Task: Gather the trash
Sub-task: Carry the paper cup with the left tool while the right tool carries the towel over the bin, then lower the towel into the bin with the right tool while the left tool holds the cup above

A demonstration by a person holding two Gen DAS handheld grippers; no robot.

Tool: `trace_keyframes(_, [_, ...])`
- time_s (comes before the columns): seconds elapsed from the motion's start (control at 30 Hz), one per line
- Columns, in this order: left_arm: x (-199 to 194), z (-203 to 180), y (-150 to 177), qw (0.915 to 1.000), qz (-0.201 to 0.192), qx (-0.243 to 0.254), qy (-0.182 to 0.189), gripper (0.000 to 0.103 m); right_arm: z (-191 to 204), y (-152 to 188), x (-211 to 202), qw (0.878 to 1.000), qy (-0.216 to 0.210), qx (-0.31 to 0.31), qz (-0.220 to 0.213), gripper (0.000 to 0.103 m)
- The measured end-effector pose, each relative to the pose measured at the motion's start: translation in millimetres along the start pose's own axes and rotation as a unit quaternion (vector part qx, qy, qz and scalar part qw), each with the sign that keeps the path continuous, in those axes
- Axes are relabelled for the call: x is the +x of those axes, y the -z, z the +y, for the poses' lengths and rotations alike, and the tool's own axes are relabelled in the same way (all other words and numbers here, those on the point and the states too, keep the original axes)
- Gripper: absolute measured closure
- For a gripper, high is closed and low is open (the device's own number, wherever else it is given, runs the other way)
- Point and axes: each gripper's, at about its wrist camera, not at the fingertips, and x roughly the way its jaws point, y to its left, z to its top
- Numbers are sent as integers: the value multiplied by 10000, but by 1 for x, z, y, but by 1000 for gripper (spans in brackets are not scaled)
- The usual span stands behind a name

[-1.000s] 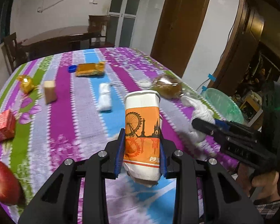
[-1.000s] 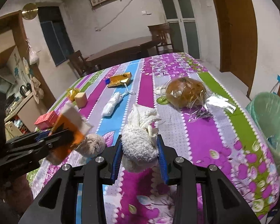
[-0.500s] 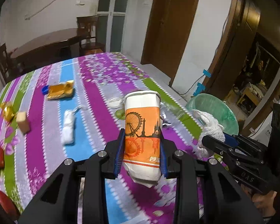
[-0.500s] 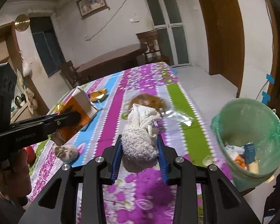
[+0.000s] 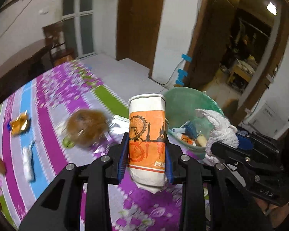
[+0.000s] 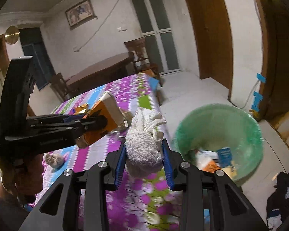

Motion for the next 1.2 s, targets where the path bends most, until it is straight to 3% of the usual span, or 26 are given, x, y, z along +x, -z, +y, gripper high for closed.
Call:
trace_keyframes(0.17, [21, -26, -12, 9991, 181, 232, 314, 72, -30, 3, -13, 9993, 343, 114, 8, 67])
trace_keyframes(0.23, [31, -40, -16, 9986, 160, 437, 251, 72, -44, 5, -18, 9987, 473, 165, 14, 67])
trace_keyframes(0.37, [55, -56, -20, 9965, 449, 505, 501, 72, -67, 12, -23, 9975, 601, 351, 84, 67])
trace_keyframes(0.57, [85, -66, -21, 9936, 653, 739, 545, 72, -95, 15, -24, 9956, 769, 501, 186, 67])
trace_keyframes(0.9, [111, -61, -37, 9898, 777, 1063, 544, 70, -160, -12, -11, 9876, 1098, 867, 714, 67])
trace_keyframes(1.2, [133, -86, -34, 9859, 954, 1300, 451, 70, -163, -25, 15, 9822, 1340, 814, 1036, 67])
